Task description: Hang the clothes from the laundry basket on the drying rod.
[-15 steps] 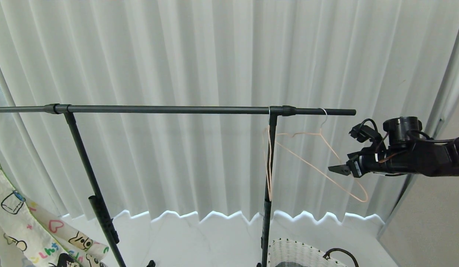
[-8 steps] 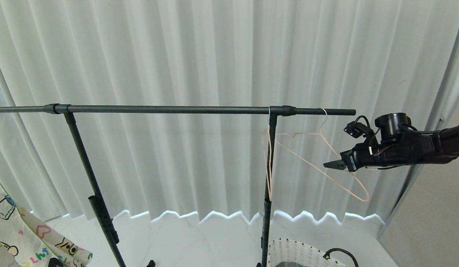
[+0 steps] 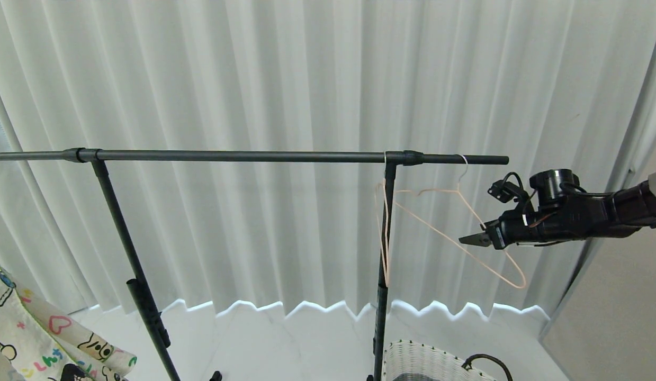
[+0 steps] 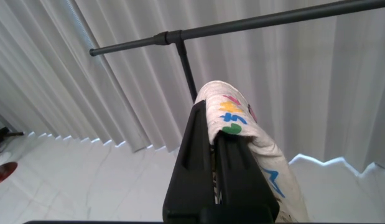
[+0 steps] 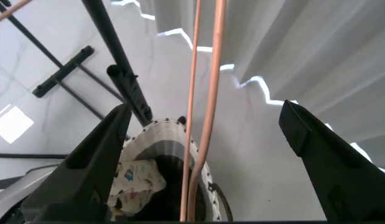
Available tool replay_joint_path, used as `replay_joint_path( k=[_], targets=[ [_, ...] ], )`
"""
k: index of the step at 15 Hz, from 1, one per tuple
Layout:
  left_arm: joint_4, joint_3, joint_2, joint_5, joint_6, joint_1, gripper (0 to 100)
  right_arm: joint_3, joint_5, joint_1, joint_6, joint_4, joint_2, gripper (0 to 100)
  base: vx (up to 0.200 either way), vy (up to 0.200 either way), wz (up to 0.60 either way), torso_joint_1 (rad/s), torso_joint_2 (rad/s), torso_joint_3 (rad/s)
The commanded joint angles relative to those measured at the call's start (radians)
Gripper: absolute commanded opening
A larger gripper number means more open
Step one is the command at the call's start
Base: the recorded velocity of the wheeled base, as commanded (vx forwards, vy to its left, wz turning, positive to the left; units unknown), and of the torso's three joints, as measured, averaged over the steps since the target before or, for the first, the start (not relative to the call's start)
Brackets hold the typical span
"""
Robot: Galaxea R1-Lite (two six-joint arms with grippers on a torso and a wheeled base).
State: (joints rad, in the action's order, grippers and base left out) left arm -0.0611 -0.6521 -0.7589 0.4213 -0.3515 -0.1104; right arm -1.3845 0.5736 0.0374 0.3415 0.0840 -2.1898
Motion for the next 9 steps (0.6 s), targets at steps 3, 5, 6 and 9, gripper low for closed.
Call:
replay_joint_path(
  k=[3, 5, 6, 9],
  targets=[
    [0.000, -0.006, 0.000, 0.004, -0.001, 0.000, 0, -0.001, 0.003, -0.001, 0.001, 0.000, -0.008, 0, 0.000, 0.000, 0.00, 0.000, 0.00, 0.000],
    [0.000, -0.009, -0.003, 0.004, -0.001, 0.000, 0, 0.001, 0.026, -0.001, 0.001, 0.002, -0.007, 0, 0.000, 0.000, 0.00, 0.000, 0.00, 0.000],
    [0.000, -0.009, -0.003, 0.002, -0.001, 0.000, 0, 0.001, 0.034, -0.001, -0.001, 0.002, -0.005, 0, 0.000, 0.000, 0.00, 0.000, 0.00, 0.000],
    [0.000, -0.009, -0.007, 0.002, 0.000, 0.000, 0, 0.005, 0.035, -0.001, -0.001, 0.003, 0.012, 0, 0.000, 0.000, 0.00, 0.000, 0.00, 0.000]
  ],
)
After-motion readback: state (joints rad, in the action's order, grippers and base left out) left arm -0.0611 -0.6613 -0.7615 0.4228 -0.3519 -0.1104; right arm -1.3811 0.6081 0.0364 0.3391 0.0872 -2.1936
